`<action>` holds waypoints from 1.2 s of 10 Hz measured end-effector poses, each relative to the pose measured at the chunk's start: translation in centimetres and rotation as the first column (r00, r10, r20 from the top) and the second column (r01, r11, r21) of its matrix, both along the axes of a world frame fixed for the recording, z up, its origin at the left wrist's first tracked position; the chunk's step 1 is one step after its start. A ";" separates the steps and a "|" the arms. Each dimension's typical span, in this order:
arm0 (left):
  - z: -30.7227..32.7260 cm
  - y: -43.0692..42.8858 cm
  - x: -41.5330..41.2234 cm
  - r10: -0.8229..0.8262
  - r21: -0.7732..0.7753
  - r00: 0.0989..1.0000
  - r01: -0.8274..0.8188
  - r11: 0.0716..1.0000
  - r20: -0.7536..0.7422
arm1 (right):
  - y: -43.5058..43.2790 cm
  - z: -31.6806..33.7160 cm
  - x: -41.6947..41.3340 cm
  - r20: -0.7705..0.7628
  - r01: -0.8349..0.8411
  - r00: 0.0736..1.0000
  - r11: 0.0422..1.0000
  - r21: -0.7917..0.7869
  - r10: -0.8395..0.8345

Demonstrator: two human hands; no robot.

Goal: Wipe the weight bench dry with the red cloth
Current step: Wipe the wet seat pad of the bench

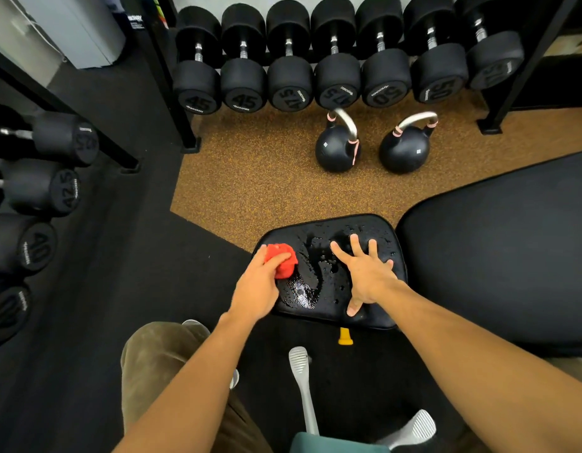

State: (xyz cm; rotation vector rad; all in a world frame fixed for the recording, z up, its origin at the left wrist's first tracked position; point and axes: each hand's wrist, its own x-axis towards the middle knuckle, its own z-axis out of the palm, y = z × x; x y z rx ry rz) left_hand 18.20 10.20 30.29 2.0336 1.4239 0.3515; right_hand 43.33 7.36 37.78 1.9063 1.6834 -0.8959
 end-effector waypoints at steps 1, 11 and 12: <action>-0.3 -1.7 2.3 0.084 0.048 0.996 -0.083 0.995 -0.020 | -0.1 0.0 -0.1 0.004 -0.004 1.000 1.000 0.005 0.004; 2.5 -0.7 -1.5 0.321 0.018 0.914 -0.336 0.942 0.249 | 0.1 0.2 -0.1 -0.014 0.002 1.000 1.000 -0.005 -0.002; 1.6 1.9 -1.1 0.293 -0.067 0.938 -0.285 0.956 0.185 | 0.2 0.2 0.0 -0.027 0.014 1.000 1.000 -0.012 -0.014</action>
